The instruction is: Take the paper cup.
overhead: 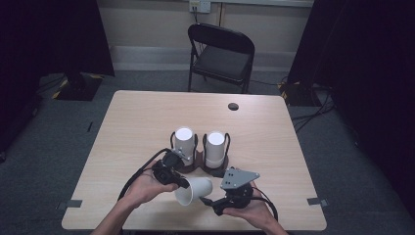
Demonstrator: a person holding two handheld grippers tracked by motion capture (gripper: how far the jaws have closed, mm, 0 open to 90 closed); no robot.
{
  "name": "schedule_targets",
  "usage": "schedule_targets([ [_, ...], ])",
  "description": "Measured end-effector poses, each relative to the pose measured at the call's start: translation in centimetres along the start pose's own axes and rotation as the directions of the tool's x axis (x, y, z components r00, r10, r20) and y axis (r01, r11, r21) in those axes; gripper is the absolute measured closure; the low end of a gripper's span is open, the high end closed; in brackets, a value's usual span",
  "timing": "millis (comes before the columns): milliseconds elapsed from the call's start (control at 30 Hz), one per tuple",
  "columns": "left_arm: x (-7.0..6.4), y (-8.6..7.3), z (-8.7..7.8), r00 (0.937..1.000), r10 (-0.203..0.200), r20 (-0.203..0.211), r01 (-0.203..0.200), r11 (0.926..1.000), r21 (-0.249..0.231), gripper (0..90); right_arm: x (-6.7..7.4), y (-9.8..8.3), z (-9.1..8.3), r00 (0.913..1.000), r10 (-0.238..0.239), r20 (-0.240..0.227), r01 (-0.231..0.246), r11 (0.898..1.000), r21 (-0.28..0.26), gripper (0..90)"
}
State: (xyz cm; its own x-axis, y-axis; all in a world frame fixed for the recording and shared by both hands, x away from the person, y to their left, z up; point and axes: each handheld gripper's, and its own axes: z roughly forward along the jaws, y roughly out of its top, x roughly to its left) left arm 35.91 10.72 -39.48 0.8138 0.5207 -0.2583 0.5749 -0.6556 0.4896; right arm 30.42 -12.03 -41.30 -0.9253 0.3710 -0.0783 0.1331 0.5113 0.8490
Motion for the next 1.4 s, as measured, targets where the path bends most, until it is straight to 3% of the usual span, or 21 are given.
schedule_targets([
  [167,-0.4,0.7,0.5,1.0,0.0,0.005,0.0,0.9996,0.029,85.9,0.5,-0.2,0.6,0.9991,-0.043,0.004,0.043,0.999,0.034,15.5],
  [300,-0.1,0.9,0.7,0.9998,-0.017,0.013,0.016,0.999,0.041,85.9,1.1,-0.3,1.0,0.9921,-0.109,0.061,0.105,0.992,0.066,14.8],
  [533,0.0,1.5,1.1,0.9986,-0.023,0.047,0.02,0.9967,0.078,85.9,1.3,-0.7,2.3,0.9858,-0.157,0.059,0.15,0.983,0.106,13.9],
  [633,0.1,1.9,1.2,0.9966,-0.037,0.074,0.03,0.9955,0.09,85.9,1.7,-0.6,2.7,0.974,-0.207,0.092,0.197,0.975,0.107,16.0],
  [700,0.1,2.1,1.3,0.9964,-0.041,0.073,0.034,0.9945,0.099,85.9,2.3,-0.6,3.2,0.9538,-0.272,0.127,0.258,0.959,0.114,18.8],
  [733,0.0,2.2,1.4,0.9963,-0.042,0.074,0.034,0.9943,0.101,85.9,2.3,-0.6,3.2,0.9538,-0.272,0.127,0.258,0.959,0.114,18.8],
  [800,-0.2,2.3,1.5,0.9958,-0.048,0.078,0.04,0.9939,0.103,85.9,2.6,-0.5,3.4,0.9441,-0.296,0.144,0.283,0.953,0.107,18.9],
  [967,-0.4,2.7,2.2,0.9943,-0.06,0.088,0.05,0.9923,0.114,85.9,3.0,-0.5,3.5,0.9362,-0.313,0.159,0.302,0.949,0.093,19.1],
  [1067,-0.5,2.6,2.4,0.9945,-0.065,0.083,0.055,0.9926,0.108,86.2,3.3,-0.3,3.4,0.9414,-0.3,0.155,0.292,0.954,0.069,19.2],
  [1233,-0.6,2.5,2.6,0.994,-0.075,0.08,0.067,0.9928,0.099,87.3,3.7,0.2,3.1,0.9356,-0.305,0.177,0.303,0.952,0.04,19.6],
  [1400,-0.7,2.4,2.7,0.9937,-0.083,0.075,0.076,0.9925,0.096,87.6,3.6,0.2,3.0,0.9435,-0.289,0.162,0.287,0.957,0.036,19.9],
])
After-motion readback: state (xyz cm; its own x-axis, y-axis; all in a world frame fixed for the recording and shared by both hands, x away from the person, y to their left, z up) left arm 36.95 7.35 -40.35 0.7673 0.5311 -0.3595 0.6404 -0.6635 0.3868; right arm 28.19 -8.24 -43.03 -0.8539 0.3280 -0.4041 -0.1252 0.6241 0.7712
